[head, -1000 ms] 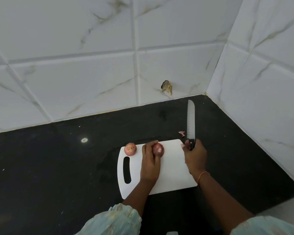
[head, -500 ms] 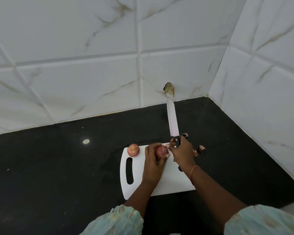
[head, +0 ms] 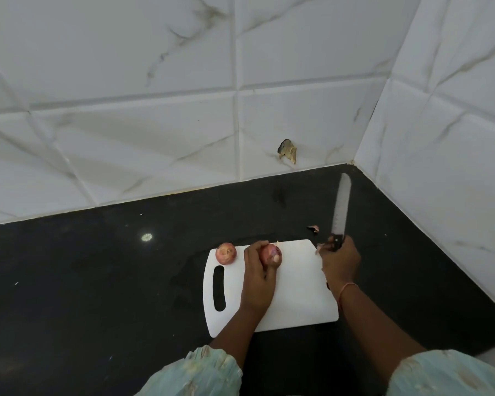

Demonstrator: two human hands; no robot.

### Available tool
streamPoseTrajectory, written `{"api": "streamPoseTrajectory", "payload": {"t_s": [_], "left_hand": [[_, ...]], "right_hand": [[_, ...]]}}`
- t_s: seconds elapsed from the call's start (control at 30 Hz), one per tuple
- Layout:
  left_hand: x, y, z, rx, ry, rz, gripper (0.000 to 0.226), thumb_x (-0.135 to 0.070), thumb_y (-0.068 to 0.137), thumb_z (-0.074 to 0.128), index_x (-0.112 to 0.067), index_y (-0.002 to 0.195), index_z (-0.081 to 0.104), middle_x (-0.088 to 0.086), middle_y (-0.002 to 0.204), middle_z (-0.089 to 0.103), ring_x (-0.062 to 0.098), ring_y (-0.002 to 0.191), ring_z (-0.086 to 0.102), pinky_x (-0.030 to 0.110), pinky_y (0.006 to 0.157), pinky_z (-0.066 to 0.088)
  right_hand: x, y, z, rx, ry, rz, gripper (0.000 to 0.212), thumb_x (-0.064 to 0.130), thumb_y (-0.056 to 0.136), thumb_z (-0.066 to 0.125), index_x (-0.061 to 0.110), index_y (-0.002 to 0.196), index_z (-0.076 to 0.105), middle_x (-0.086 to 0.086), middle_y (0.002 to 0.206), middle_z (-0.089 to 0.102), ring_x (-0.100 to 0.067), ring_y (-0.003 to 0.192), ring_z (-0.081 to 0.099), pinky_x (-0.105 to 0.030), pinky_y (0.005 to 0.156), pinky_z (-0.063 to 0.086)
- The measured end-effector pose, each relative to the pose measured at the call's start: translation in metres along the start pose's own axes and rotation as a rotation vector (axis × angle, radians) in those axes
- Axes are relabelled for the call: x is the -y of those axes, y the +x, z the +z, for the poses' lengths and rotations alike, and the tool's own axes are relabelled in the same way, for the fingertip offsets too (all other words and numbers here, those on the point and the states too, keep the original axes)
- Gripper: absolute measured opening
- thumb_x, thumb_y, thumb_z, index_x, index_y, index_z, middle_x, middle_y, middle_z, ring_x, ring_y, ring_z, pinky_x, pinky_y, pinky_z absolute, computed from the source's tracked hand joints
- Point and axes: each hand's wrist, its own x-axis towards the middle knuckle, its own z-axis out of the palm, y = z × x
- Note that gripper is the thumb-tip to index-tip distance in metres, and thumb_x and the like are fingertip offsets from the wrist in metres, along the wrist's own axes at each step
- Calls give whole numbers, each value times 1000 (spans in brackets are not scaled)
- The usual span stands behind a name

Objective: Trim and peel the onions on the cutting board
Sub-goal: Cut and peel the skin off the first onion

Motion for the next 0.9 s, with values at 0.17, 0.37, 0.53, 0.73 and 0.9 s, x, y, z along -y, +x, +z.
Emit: {"api": "streamPoseTrajectory", "payload": {"t_s": [0.17, 0.37, 0.53, 0.73, 0.9], "left_hand": [[1, 1, 1, 6, -3, -16, 37, -37, 96, 58, -32, 129, 43, -12, 128, 51, 0, 118, 50, 7, 98, 37], [2, 1, 1, -1, 30, -7, 40, -38, 92, 65, -36, 125, 41, -17, 123, 51, 1, 115, 52, 18, 100, 43], [3, 1, 2, 9, 23, -7, 57, -24, 82, 78, -29, 124, 39, -9, 125, 47, 9, 115, 52, 21, 96, 50], [6, 3, 2, 56, 78, 15, 62, -30, 78, 82, -27, 130, 47, -11, 132, 44, 2, 115, 49, 1, 91, 39], [5, 4, 0, 79, 105, -10, 55, -34, 83, 77, -34, 126, 43, -18, 127, 45, -5, 111, 47, 1, 90, 39]], "right_hand": [[-3, 1, -10, -22, 30, 17, 18, 8, 87, 65, 20, 100, 60, -4, 101, 67, -22, 97, 65, -46, 87, 55], [21, -41, 11, 261, 113, -88, 23, 25, 79, 79, 20, 90, 59, 2, 88, 63, -15, 77, 62, -34, 57, 58], [26, -45, 34, 364, 27, -146, 23, 15, 84, 73, 24, 98, 58, 8, 91, 59, -14, 88, 61, -42, 76, 60], [22, -32, 31, 341, -4, -193, 22, 6, 82, 72, 22, 89, 58, 3, 84, 62, -12, 80, 60, -42, 79, 57], [14, -25, 35, 295, -17, -210, 17, 8, 84, 69, 16, 95, 60, 2, 88, 64, -18, 86, 63, -45, 82, 57]]}}
